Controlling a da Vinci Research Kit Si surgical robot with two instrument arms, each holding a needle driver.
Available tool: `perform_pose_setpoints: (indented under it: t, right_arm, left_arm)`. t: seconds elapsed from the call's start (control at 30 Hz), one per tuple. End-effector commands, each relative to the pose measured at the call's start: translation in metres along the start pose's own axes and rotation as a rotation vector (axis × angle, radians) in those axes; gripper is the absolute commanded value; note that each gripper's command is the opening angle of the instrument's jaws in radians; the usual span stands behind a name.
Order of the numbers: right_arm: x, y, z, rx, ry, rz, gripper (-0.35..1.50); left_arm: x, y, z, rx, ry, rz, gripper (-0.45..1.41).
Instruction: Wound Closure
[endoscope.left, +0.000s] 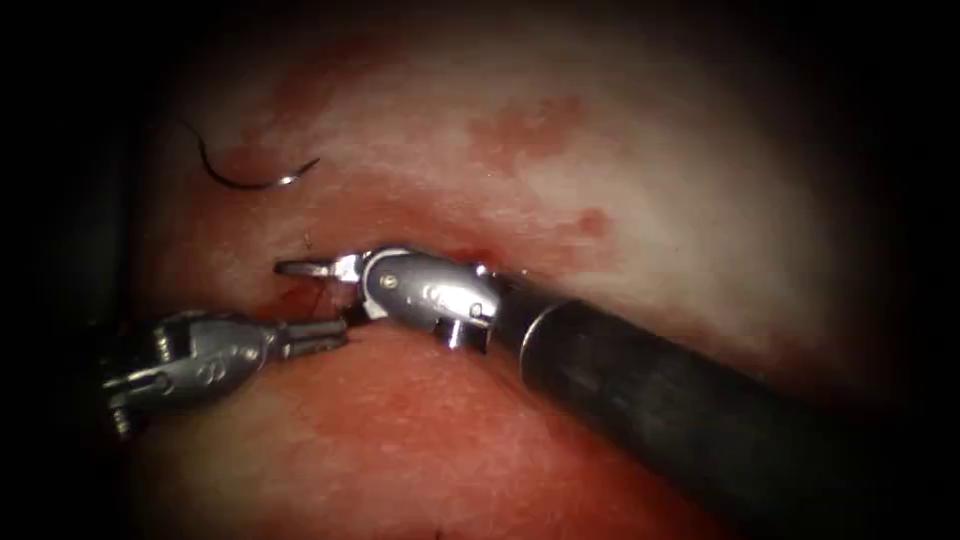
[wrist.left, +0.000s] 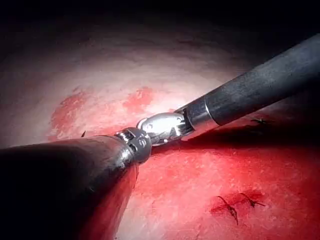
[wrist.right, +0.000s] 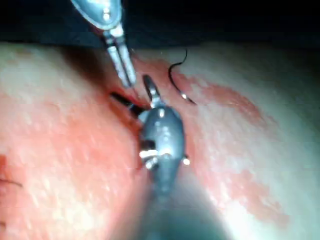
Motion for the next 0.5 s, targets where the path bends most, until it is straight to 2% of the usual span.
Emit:
perform_pose_setpoints:
  t: [0.03, 0.3, 0.5]
  right_arm:
    - [-0.0002, 0.0004, 0.0009, 0.000, 0.007, -0.009, 1.43]
    - [0.0010, -0.0002, 0.0027, 0.014, 0.040, -0.026, 1.43]
    - [0.0007, -0.0007, 0.0038, 0.027, 0.055, -0.035, 1.43]
  left_arm:
    - [-0.0002, -0.0001, 0.0008, -0.001, 0.001, 0.002, -0.45]
    - [-0.0006, -0.0002, 0.0012, -0.001, 0.003, 0.003, -0.45]
    - [-0.0007, -0.0001, 0.0011, -0.002, 0.005, 0.004, -0.45]
